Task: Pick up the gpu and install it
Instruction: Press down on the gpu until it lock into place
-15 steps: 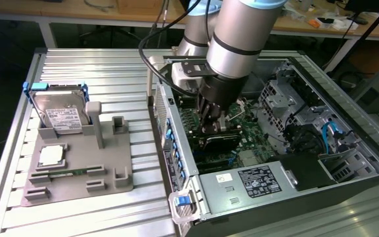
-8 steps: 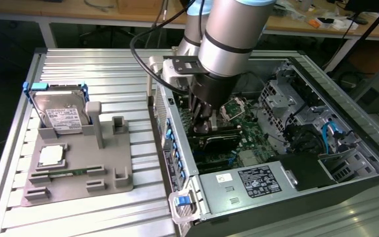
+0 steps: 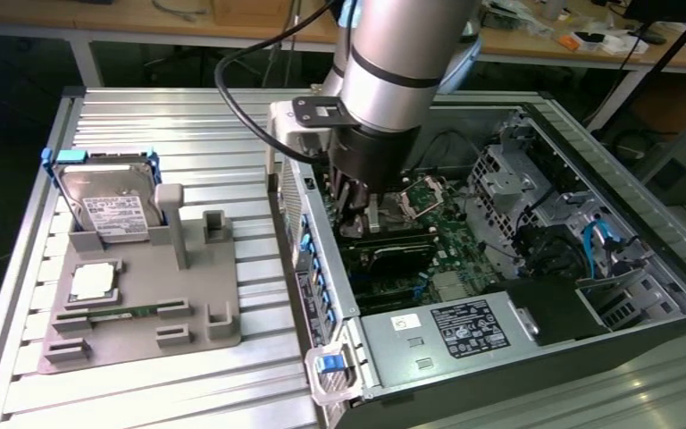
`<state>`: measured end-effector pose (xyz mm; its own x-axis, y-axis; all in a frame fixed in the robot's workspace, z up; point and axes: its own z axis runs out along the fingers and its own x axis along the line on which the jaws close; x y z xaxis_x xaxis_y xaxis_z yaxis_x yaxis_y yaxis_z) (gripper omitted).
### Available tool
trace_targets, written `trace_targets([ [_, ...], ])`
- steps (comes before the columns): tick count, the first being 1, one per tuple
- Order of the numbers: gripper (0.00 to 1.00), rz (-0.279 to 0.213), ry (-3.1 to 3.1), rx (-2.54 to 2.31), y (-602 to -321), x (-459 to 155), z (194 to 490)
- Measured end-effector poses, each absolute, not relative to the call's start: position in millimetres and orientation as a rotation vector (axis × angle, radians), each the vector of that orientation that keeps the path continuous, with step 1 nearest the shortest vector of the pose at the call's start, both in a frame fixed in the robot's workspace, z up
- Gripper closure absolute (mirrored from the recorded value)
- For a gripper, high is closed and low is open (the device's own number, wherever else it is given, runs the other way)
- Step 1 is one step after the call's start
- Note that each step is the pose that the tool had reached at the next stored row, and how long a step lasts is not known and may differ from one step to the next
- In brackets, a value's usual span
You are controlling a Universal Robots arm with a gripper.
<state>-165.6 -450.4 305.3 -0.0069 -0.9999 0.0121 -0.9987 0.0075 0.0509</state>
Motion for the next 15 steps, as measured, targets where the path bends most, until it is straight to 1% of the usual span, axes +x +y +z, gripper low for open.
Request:
trace_targets([
  [5,0.89,-0.044,-2.198,2.182,-450,-172,305],
  [15,0.89,-0.043,-2.198,2.182,-450,-174,315],
])
